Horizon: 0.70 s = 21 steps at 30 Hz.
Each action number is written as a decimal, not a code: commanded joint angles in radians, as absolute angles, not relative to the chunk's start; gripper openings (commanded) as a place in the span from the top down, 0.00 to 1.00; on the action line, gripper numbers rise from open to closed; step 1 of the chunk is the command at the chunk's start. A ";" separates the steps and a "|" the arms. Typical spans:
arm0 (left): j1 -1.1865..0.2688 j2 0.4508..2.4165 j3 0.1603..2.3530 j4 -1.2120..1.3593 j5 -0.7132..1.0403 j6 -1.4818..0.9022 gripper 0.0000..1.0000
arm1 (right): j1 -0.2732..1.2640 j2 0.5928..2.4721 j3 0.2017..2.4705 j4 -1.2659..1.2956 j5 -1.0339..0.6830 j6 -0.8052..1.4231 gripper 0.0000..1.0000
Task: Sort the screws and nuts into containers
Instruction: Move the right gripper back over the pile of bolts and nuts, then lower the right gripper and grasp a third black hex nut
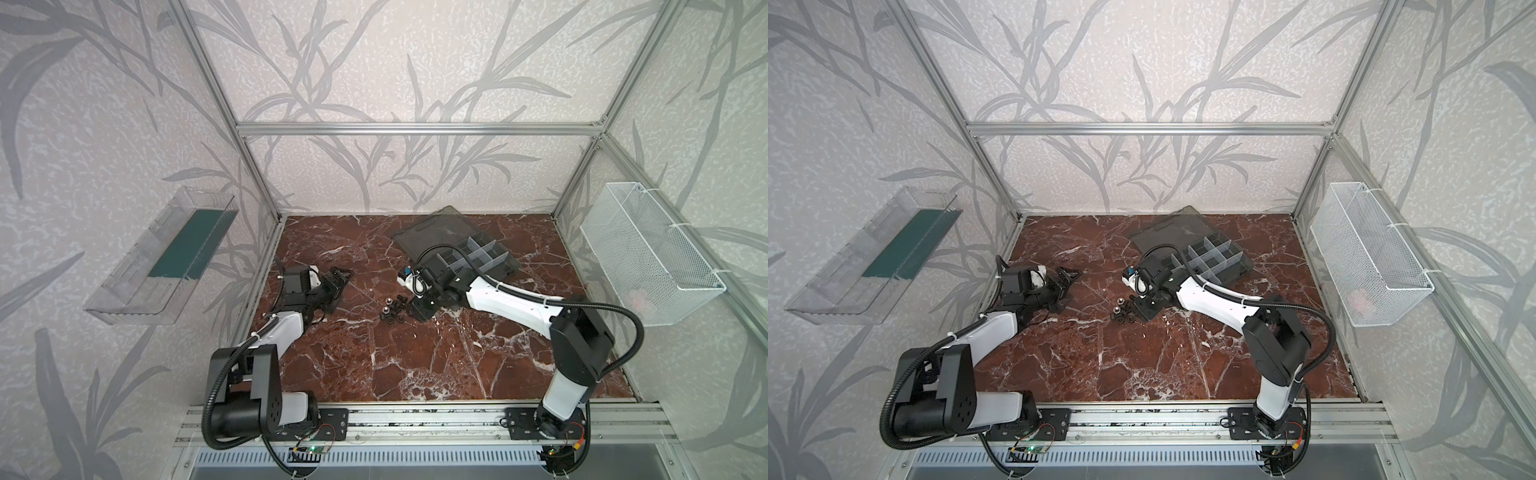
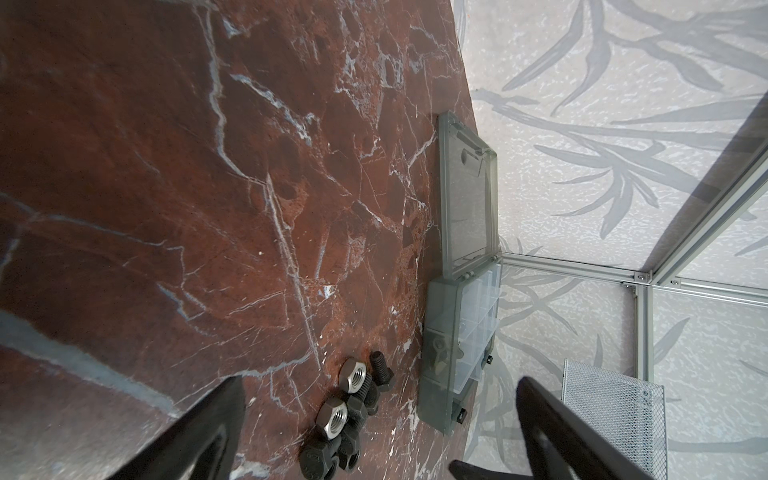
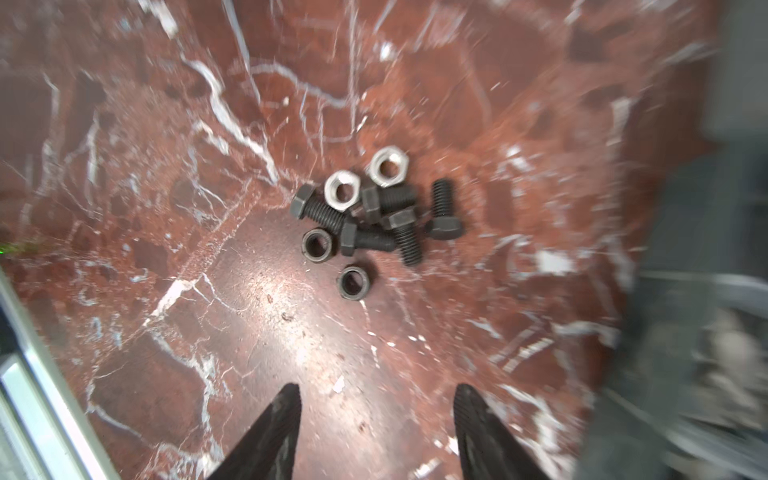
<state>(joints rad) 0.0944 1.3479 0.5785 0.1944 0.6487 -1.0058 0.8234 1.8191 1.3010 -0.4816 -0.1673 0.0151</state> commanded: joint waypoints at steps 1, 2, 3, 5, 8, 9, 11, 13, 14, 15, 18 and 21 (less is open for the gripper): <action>0.099 1.346 0.580 0.195 0.654 -1.007 0.01 | 0.862 1.891 1.339 -0.482 -0.168 0.048 0.40; 0.099 1.347 0.578 0.196 0.655 -1.007 0.00 | 0.868 1.908 1.350 -0.484 -0.164 0.051 0.40; 0.099 1.346 0.577 0.197 0.656 -1.007 0.01 | 0.874 1.925 1.362 -0.487 -0.163 0.053 0.40; 0.098 1.344 0.574 0.197 0.655 -1.008 0.01 | 0.880 1.952 1.378 -0.484 -0.162 0.058 0.40; 0.099 1.339 0.572 0.196 0.653 -1.006 0.00 | 0.884 1.977 1.392 -0.471 -0.172 0.065 0.39; 0.100 1.341 0.573 0.196 0.653 -1.007 0.00 | 0.884 1.986 1.396 -0.470 -0.174 0.066 0.40; 0.100 1.344 0.575 0.196 0.655 -1.005 0.01 | 0.885 2.003 1.403 -0.465 -0.178 0.066 0.40; 0.101 1.347 0.577 0.196 0.655 -1.006 0.01 | 0.885 2.015 1.401 -0.449 -0.173 0.067 0.40; 0.100 1.348 0.577 0.196 0.656 -1.006 0.00 | 0.885 2.020 1.399 -0.441 -0.173 0.066 0.40; 0.100 1.350 0.577 0.197 0.656 -1.006 0.01 | 0.885 2.024 1.398 -0.435 -0.172 0.065 0.40; 0.101 1.352 0.578 0.199 0.656 -1.006 0.01 | 0.885 2.037 1.400 -0.424 -0.160 0.064 0.40; 0.102 1.353 0.580 0.199 0.656 -1.007 0.00 | 0.885 2.050 1.403 -0.421 -0.147 0.063 0.40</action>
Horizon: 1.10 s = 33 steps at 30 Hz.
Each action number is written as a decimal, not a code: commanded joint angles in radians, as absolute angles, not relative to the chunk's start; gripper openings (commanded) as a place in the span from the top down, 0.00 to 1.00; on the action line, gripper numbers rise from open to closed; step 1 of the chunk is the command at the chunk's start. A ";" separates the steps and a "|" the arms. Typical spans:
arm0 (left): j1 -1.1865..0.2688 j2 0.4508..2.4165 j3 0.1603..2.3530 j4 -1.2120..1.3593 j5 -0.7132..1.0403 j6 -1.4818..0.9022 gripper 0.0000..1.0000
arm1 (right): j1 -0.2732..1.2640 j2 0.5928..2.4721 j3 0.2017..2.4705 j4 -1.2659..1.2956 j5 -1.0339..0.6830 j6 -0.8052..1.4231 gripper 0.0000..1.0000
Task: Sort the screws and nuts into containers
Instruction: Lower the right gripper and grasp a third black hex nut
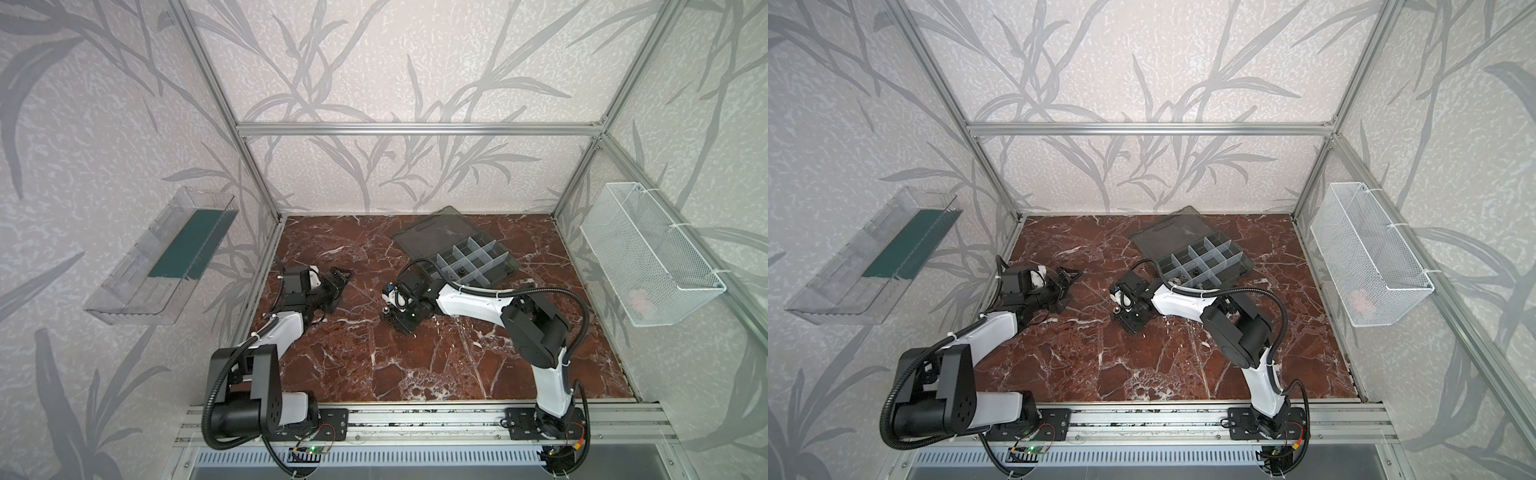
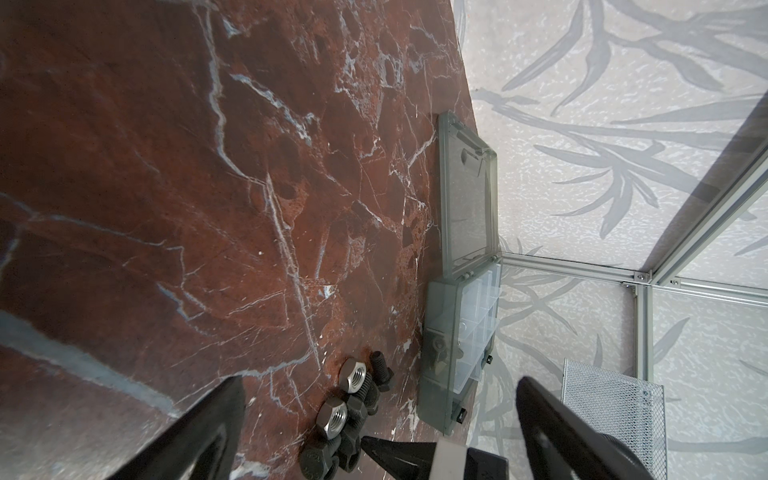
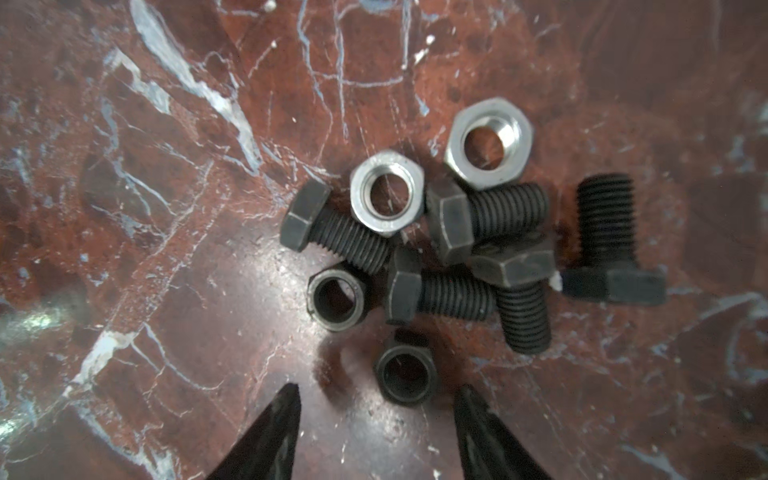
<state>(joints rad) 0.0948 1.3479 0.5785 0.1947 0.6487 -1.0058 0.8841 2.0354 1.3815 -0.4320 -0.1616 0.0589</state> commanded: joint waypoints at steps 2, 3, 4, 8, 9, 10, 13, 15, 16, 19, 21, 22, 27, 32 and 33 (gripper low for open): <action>0.103 1.350 0.580 0.198 0.657 -1.007 0.01 | 0.885 2.058 1.409 -0.425 -0.144 0.061 0.40; 0.103 1.350 0.578 0.198 0.657 -1.007 0.00 | 0.885 2.065 1.411 -0.426 -0.144 0.059 0.40; 0.103 1.350 0.578 0.198 0.655 -1.007 0.01 | 0.885 2.070 1.415 -0.432 -0.143 0.060 0.40; 0.103 1.348 0.578 0.197 0.655 -1.007 0.01 | 0.885 2.091 1.424 -0.448 -0.133 0.056 0.41; 0.103 1.348 0.578 0.196 0.655 -1.007 0.01 | 0.885 2.094 1.425 -0.452 -0.131 0.054 0.42; 0.102 1.349 0.579 0.196 0.655 -1.006 0.01 | 0.885 2.096 1.425 -0.456 -0.129 0.052 0.43; 0.103 1.348 0.578 0.196 0.654 -1.007 0.01 | 0.885 2.102 1.432 -0.479 -0.124 0.031 0.49; 0.102 1.348 0.578 0.196 0.654 -1.007 0.01 | 0.885 2.114 1.446 -0.508 -0.122 0.010 0.51; 0.103 1.348 0.577 0.196 0.655 -1.008 0.01 | 0.885 2.122 1.459 -0.530 -0.123 -0.004 0.52; 0.104 1.346 0.574 0.198 0.654 -1.008 0.00 | 0.885 2.142 1.487 -0.580 -0.122 -0.037 0.56; 0.104 1.345 0.573 0.197 0.653 -1.007 0.01 | 0.885 2.155 1.502 -0.607 -0.123 -0.050 0.58; 0.104 1.344 0.572 0.198 0.653 -1.007 0.01 | 0.885 2.161 1.508 -0.618 -0.123 -0.054 0.60; 0.104 1.340 0.571 0.196 0.653 -1.006 0.01 | 0.885 2.168 1.511 -0.624 -0.123 -0.057 0.66; 0.103 1.338 0.572 0.195 0.652 -1.007 0.01 | 0.885 2.171 1.522 -0.653 -0.123 -0.069 0.70; 0.103 1.339 0.572 0.195 0.652 -1.007 0.01 | 0.885 2.173 1.524 -0.657 -0.121 -0.070 0.72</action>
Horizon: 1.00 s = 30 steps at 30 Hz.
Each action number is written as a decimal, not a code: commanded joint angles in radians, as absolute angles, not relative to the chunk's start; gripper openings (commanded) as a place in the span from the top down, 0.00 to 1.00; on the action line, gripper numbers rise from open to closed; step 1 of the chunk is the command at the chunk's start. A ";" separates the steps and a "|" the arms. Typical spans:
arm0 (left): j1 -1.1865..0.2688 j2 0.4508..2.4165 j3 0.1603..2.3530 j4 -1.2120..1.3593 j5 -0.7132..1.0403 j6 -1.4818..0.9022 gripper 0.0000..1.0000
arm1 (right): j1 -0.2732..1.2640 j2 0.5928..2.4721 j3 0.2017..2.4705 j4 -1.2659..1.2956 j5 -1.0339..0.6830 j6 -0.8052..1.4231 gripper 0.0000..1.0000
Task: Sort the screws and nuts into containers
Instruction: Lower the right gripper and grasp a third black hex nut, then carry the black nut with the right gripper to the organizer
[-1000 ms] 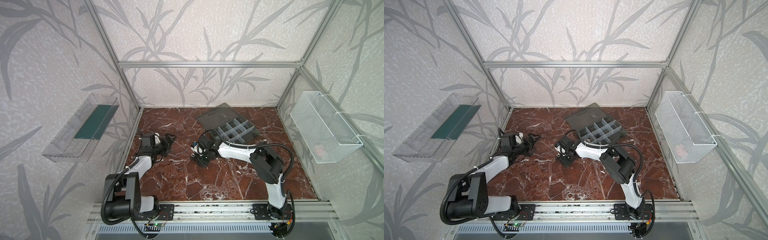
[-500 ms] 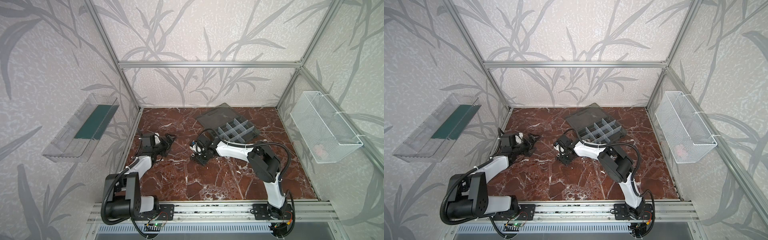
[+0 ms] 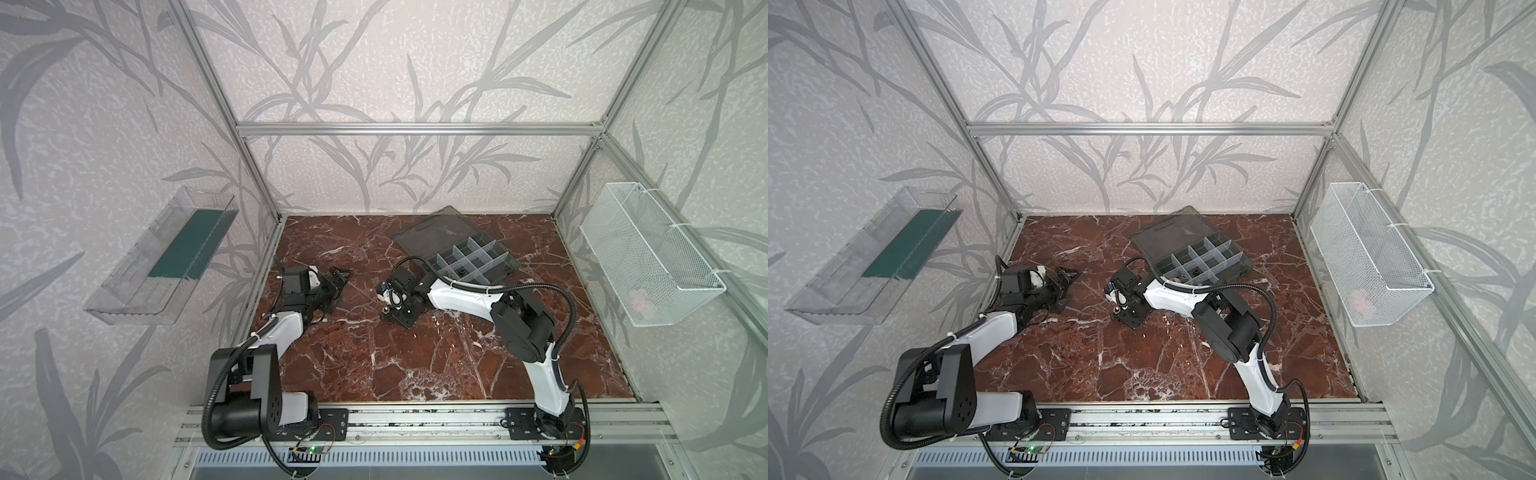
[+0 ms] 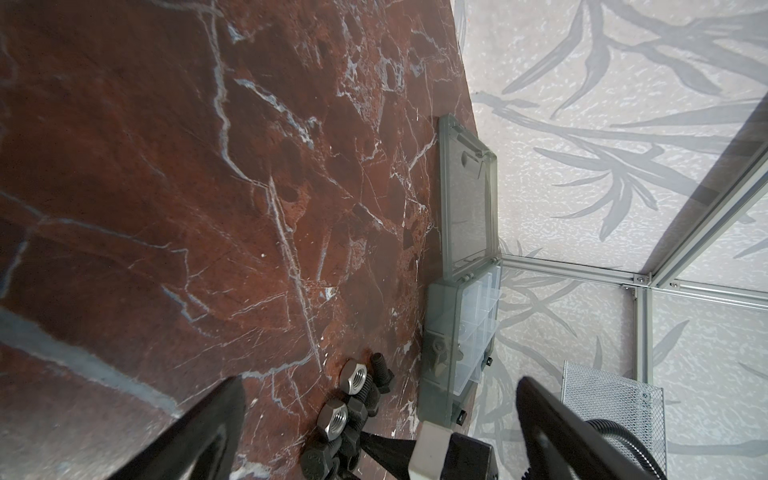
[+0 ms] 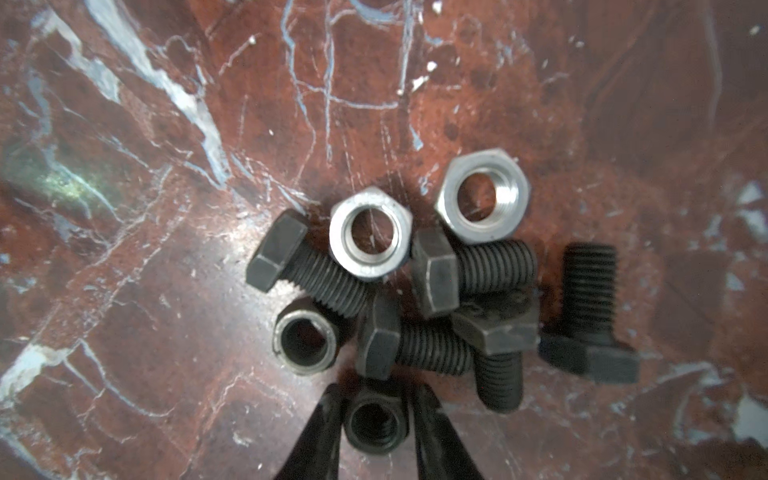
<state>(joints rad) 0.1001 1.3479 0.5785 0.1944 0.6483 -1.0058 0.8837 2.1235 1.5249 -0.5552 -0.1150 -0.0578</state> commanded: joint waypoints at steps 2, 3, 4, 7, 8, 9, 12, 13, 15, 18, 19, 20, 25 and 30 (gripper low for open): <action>0.104 1.338 0.571 0.196 0.652 -1.006 0.01 | 0.886 2.174 1.526 -0.662 -0.117 -0.072 0.76; 0.104 1.338 0.569 0.195 0.652 -1.006 0.01 | 0.885 2.175 1.526 -0.660 -0.115 -0.072 0.79; 0.103 1.337 0.568 0.195 0.651 -1.007 0.00 | 0.885 2.175 1.526 -0.662 -0.114 -0.074 0.83; 0.106 1.331 0.568 0.192 0.650 -1.006 0.00 | 0.884 2.158 1.526 -0.667 -0.094 -0.072 0.92; 0.105 1.331 0.569 0.192 0.650 -1.006 0.01 | 0.884 2.149 1.527 -0.671 -0.092 -0.075 0.95; 0.105 1.332 0.570 0.190 0.650 -1.005 0.01 | 0.883 2.138 1.529 -0.679 -0.091 -0.077 0.98; 0.106 1.330 0.572 0.189 0.652 -1.004 0.01 | 0.872 2.086 1.529 -0.693 -0.110 -0.085 1.00; 0.106 1.330 0.572 0.189 0.652 -1.004 0.00 | 0.863 2.066 1.525 -0.693 -0.126 -0.087 1.00; 0.107 1.330 0.571 0.189 0.653 -1.004 0.01 | 0.845 2.023 1.518 -0.694 -0.152 -0.090 1.00; 0.107 1.328 0.569 0.189 0.652 -1.005 0.00 | 0.800 1.958 1.508 -0.693 -0.195 -0.094 1.00; 0.109 1.326 0.568 0.189 0.652 -1.006 0.01 | 0.779 1.938 1.505 -0.690 -0.210 -0.096 1.00; 0.108 1.326 0.568 0.190 0.652 -1.005 0.01 | 0.760 1.924 1.505 -0.690 -0.219 -0.097 1.00; 0.110 1.325 0.569 0.187 0.655 -1.006 0.01 | 0.629 1.890 1.531 -0.700 -0.175 -0.064 1.00; 0.110 1.324 0.568 0.188 0.656 -1.009 0.01 | 0.522 1.911 1.568 -0.706 -0.028 0.007 1.00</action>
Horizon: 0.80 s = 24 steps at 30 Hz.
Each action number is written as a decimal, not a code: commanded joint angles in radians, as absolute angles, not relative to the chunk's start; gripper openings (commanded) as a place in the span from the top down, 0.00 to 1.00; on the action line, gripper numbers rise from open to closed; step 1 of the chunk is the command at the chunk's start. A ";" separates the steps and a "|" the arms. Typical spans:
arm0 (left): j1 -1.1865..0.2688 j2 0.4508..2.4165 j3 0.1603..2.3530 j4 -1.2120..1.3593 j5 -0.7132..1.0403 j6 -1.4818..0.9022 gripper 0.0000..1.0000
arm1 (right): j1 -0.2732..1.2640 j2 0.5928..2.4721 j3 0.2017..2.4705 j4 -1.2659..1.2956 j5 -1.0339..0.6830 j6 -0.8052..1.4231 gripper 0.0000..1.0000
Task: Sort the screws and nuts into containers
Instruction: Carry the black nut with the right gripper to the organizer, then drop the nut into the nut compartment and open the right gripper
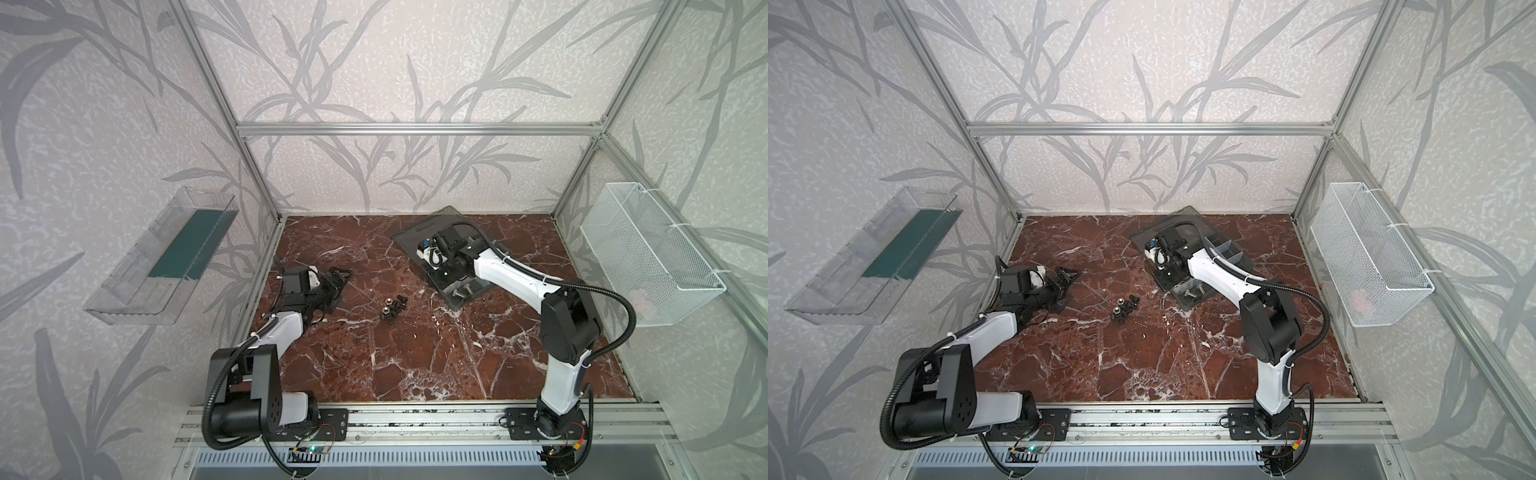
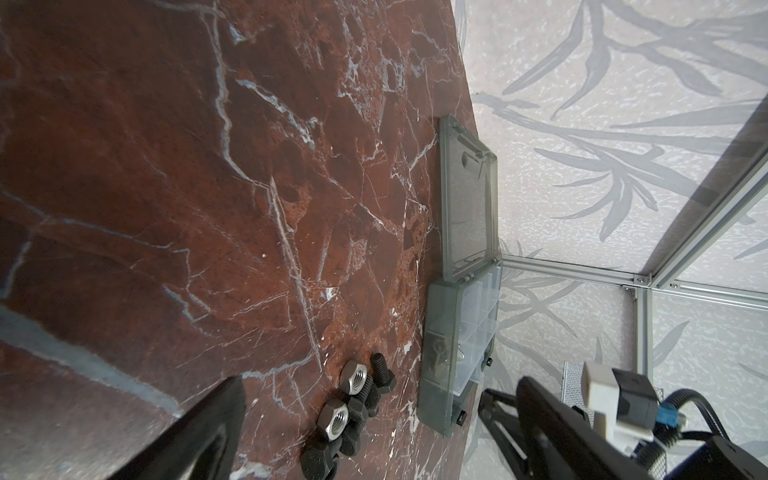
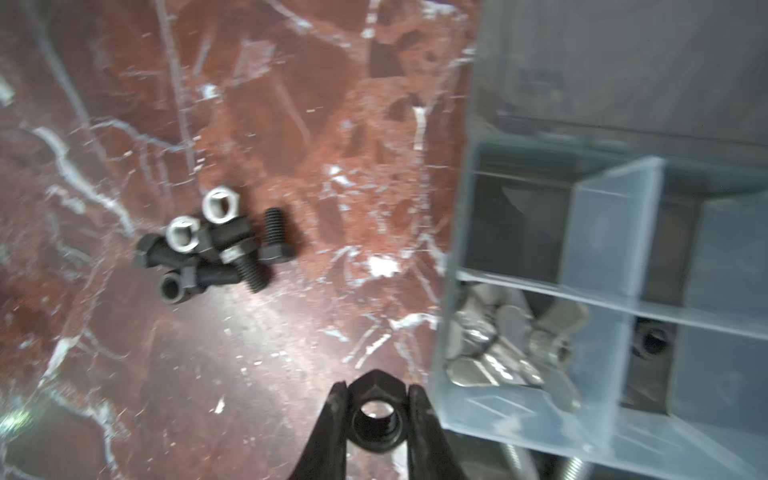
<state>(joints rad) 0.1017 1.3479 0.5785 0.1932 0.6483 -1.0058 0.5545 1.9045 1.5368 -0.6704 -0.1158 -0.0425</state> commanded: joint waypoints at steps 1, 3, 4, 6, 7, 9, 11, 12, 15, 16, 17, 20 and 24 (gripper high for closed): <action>0.110 1.322 0.570 0.187 0.655 -1.009 0.00 | 0.500 1.922 1.578 -0.710 -0.003 0.022 1.00; 0.110 1.320 0.570 0.185 0.654 -1.008 0.01 | 0.464 1.939 1.598 -0.717 0.021 0.045 1.00; 0.110 1.319 0.571 0.184 0.653 -1.007 0.01 | 0.447 1.948 1.605 -0.715 0.028 0.054 1.00; 0.110 1.318 0.574 0.179 0.653 -1.007 0.01 | 0.421 1.966 1.617 -0.709 0.033 0.065 1.00; 0.110 1.318 0.574 0.178 0.653 -1.008 0.01 | 0.410 1.976 1.625 -0.709 0.033 0.068 1.00; 0.111 1.314 0.574 0.177 0.652 -1.008 0.01 | 0.400 1.995 1.639 -0.711 0.055 0.068 1.00; 0.112 1.309 0.575 0.171 0.649 -1.007 0.01 | 0.399 2.016 1.650 -0.716 0.084 0.061 1.00; 0.112 1.307 0.577 0.169 0.647 -1.006 0.01 | 0.399 2.025 1.657 -0.721 0.095 0.061 1.00; 0.112 1.304 0.580 0.163 0.646 -1.003 0.00 | 0.395 2.043 1.658 -0.711 0.104 0.056 1.00; 0.112 1.305 0.581 0.164 0.645 -1.004 0.01 | 0.395 2.047 1.660 -0.709 0.107 0.057 1.00; 0.111 1.307 0.581 0.164 0.646 -1.005 0.01 | 0.394 2.051 1.661 -0.706 0.112 0.056 1.00; 0.112 1.307 0.581 0.165 0.647 -1.006 0.01 | 0.393 2.065 1.670 -0.701 0.128 0.055 1.00; 0.111 1.307 0.581 0.165 0.649 -1.006 0.00 | 0.393 2.082 1.689 -0.714 0.150 0.052 0.77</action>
<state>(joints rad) 0.1066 1.3289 0.5785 0.1829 0.6479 -1.0054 0.3935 2.0594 1.6554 -0.6914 0.1169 0.0547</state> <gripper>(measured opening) 0.994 0.230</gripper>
